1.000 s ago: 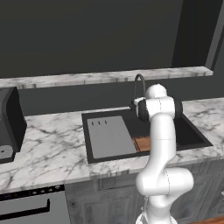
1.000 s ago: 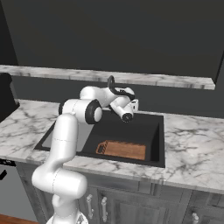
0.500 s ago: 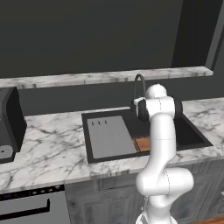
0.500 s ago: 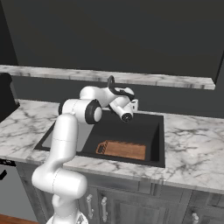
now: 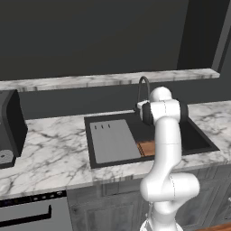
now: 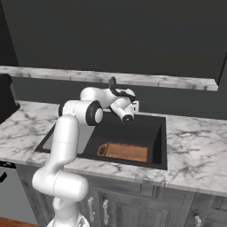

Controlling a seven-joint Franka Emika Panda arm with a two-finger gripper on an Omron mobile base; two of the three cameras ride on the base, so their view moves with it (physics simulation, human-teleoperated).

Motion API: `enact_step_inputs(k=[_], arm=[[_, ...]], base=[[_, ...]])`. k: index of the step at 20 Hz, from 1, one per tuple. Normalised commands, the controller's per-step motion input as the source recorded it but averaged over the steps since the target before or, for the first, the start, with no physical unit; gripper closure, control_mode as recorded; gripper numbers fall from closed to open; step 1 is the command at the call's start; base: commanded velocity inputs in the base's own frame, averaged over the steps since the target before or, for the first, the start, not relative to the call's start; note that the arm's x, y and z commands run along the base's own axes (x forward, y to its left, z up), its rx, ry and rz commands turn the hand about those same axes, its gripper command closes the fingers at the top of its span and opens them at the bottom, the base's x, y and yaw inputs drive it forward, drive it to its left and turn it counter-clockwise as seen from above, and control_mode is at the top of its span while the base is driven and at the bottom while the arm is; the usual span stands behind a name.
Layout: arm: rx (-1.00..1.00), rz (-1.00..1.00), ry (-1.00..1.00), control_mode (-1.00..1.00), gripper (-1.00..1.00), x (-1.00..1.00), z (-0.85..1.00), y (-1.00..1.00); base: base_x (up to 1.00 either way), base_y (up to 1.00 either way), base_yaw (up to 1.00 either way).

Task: Turn on the sink faucet with hot water and rinse the cutting board for ten seconds, then turn off the faucet. Push the cutting board to reach the water if necessary.

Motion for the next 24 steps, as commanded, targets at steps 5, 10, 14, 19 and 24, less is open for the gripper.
enact_step_inputs(k=[5, 10, 14, 19, 24], arm=[[0.0, 0.0, 0.0, -1.0, 1.0, 0.0, 0.0, 0.0], [0.0, 0.0, 0.0, -1.0, 1.0, 0.0, 0.0, 0.0], [0.0, 0.0, 0.0, -1.0, 1.0, 0.0, 0.0, 0.0], [0.0, 0.0, 0.0, -1.0, 1.0, 0.0, 0.0, 0.0], [0.0, 0.0, 0.0, -1.0, 1.0, 0.0, 0.0, 0.0]], base=[[0.0, 0.0, 0.0], [0.0, 0.0, 0.0], [0.0, 0.0, 0.0], [0.0, 0.0, 0.0], [0.0, 0.0, 0.0]])
